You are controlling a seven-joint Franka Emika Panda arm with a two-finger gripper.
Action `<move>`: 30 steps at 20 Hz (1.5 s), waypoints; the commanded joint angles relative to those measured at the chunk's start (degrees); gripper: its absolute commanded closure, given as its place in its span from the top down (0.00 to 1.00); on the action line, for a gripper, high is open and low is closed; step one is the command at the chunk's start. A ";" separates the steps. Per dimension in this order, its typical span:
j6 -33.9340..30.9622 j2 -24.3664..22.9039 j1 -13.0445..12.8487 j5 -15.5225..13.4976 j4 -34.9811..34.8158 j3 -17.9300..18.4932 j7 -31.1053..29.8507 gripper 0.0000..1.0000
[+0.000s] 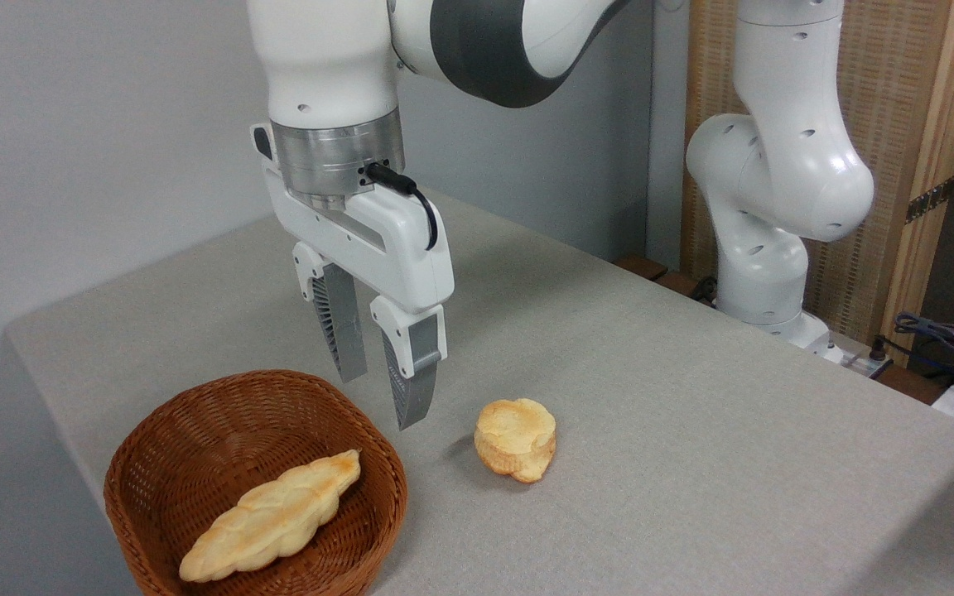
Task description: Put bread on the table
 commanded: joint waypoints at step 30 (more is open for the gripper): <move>14.71 7.94 16.60 -1.56 0.35 -19.76 -22.48 1.00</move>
